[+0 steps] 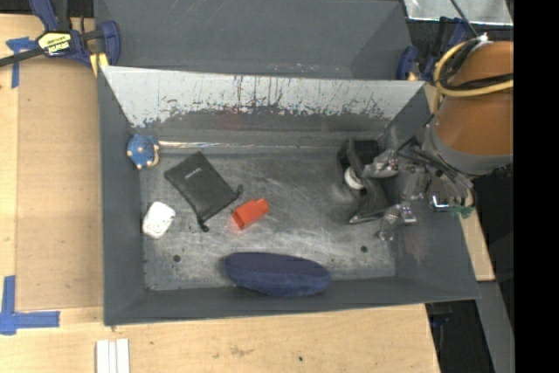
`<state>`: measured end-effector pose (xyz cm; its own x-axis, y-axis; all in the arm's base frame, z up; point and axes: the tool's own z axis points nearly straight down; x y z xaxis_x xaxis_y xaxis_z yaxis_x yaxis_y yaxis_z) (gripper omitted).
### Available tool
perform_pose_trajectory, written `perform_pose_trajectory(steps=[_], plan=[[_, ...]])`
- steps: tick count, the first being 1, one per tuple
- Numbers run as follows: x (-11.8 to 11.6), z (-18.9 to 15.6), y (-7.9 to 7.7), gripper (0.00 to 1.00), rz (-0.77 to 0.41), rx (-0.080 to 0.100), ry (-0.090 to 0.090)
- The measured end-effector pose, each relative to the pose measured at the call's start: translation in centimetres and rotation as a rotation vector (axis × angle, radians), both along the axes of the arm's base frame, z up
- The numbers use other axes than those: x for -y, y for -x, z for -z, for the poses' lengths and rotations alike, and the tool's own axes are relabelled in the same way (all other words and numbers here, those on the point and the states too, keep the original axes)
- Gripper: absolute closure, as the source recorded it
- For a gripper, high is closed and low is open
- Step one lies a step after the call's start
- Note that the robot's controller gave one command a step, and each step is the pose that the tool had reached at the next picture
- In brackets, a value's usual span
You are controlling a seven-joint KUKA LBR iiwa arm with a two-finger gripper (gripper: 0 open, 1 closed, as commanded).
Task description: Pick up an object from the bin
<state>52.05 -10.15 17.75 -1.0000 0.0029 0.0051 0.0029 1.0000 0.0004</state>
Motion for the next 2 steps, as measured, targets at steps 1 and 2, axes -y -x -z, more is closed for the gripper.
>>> perform_pose_trajectory(steps=[1, 2], plan=[[2.1, 8.2, -3.4, 0.0, -0.26, 0.021, -0.005], [3.8, 7.4, -4.9, 0.0, -0.62, 0.013, 0.0]])
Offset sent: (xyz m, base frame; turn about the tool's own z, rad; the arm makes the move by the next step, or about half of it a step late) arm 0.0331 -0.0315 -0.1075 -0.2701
